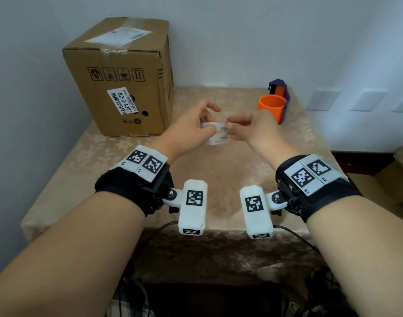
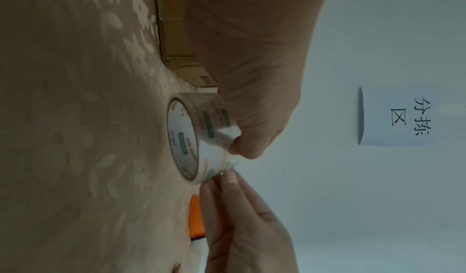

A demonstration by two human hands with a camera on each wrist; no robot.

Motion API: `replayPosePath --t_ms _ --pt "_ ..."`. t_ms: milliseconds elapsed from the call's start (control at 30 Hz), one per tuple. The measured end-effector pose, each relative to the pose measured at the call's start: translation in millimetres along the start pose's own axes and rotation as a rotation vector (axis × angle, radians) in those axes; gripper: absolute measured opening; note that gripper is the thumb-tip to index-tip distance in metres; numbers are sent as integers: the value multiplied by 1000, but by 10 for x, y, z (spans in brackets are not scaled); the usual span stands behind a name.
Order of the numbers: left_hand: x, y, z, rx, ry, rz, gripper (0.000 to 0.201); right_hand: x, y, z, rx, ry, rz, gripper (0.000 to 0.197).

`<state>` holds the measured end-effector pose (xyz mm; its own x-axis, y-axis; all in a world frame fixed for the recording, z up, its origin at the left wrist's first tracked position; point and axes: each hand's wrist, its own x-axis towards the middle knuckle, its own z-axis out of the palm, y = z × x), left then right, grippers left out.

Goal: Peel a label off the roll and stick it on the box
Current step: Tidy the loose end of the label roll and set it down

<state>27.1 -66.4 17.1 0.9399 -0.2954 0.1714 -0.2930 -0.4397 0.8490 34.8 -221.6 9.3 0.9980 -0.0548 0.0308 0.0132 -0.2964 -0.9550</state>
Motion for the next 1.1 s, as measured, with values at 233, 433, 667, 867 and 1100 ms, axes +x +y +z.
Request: replayPosePath --t_ms 233,433,667,867,1100 --pt "29 48 31 1 46 54 31 25 -50 30 -349 167 -147 16" --pt "18 97 -78 -9 -18 82 32 -24 -44 -69 11 67 -143 15" --pt "15 107 -73 99 -25 78 32 -34 -80 -37 55 74 -105 23" --pt "-10 129 -95 167 -24 100 30 -6 -114 -58 -316 132 -209 13" --pt "23 140 -92 228 -1 123 30 -43 -138 -64 -691 204 -410 17"
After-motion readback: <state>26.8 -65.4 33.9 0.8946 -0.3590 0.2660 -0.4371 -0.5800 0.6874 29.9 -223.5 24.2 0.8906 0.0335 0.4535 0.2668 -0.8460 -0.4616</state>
